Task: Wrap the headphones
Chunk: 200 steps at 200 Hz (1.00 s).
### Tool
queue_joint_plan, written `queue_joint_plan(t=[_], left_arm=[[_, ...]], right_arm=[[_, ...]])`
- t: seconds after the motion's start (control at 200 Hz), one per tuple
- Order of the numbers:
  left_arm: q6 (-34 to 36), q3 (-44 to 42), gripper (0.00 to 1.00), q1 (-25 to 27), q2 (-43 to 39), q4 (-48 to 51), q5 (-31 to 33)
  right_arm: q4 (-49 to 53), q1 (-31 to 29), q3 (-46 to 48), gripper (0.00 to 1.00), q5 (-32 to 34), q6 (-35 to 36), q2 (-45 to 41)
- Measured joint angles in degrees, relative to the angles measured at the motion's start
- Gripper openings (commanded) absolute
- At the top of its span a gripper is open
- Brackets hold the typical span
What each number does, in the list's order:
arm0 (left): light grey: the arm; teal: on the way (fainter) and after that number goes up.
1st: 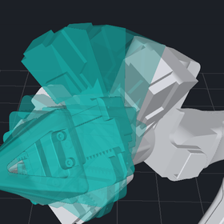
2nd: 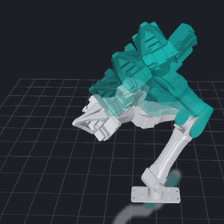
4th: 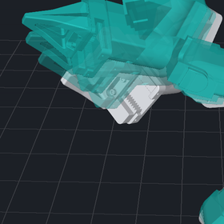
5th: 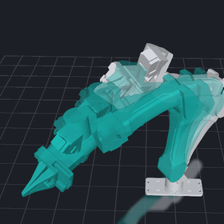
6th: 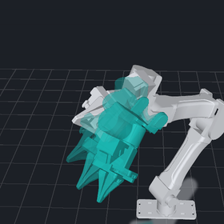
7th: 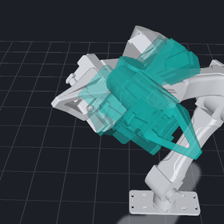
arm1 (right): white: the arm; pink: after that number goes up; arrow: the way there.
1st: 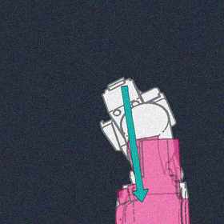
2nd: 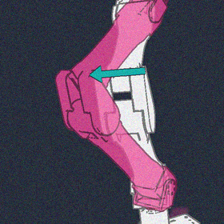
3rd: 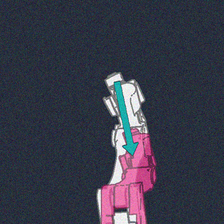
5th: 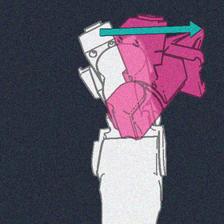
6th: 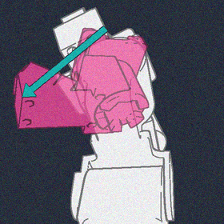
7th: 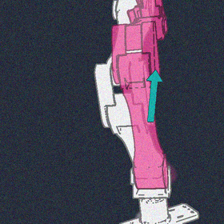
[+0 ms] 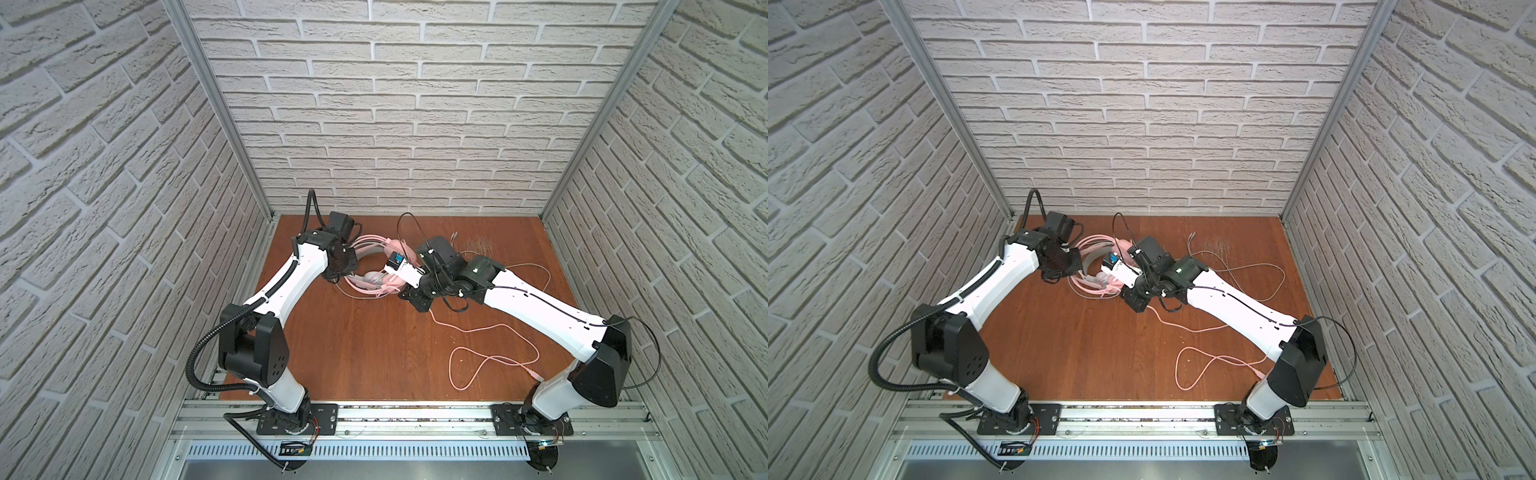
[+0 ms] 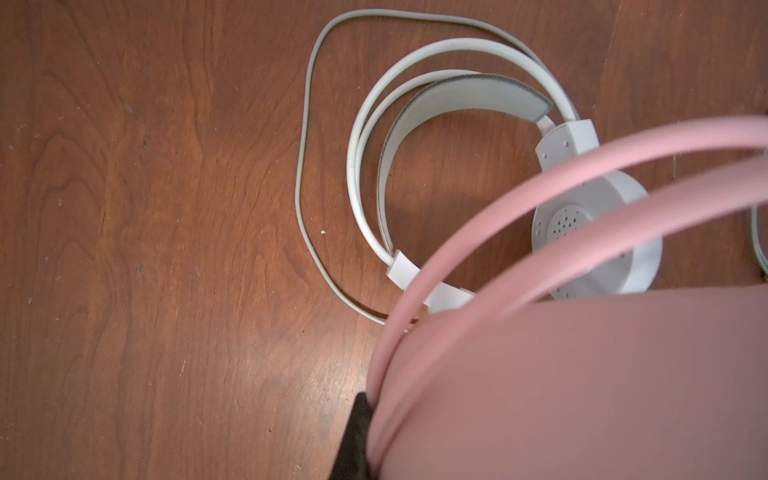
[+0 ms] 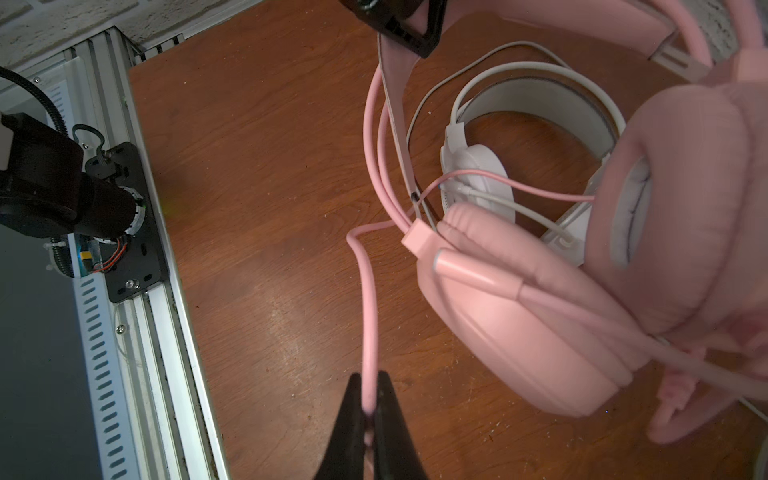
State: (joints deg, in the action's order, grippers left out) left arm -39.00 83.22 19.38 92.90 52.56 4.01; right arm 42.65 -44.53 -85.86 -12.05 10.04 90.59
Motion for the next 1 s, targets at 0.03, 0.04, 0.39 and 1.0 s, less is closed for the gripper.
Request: queue_joint_plan(t=[0.03, 0.04, 0.39, 1.0], left_arm=[[0.3, 0.2, 0.0, 0.2, 0.1, 0.2, 0.2], [0.4, 0.3, 0.0, 0.2, 0.1, 0.3, 0.3], [3.1, 1.1, 0.0, 1.1, 1.1, 2.8, 1.6], [8.9, 5.4, 0.0, 4.3, 4.3, 6.4, 0.6]], right_arm=[[0.3, 0.0, -0.6, 0.06, 0.4, 0.5, 0.2], [0.4, 0.0, -0.8, 0.06, 0.6, 0.8, 0.3], [5.0, 0.0, -5.0, 0.06, 5.4, 6.0, 1.0], [7.6, 0.0, -7.9, 0.06, 14.0, 11.4, 1.9]])
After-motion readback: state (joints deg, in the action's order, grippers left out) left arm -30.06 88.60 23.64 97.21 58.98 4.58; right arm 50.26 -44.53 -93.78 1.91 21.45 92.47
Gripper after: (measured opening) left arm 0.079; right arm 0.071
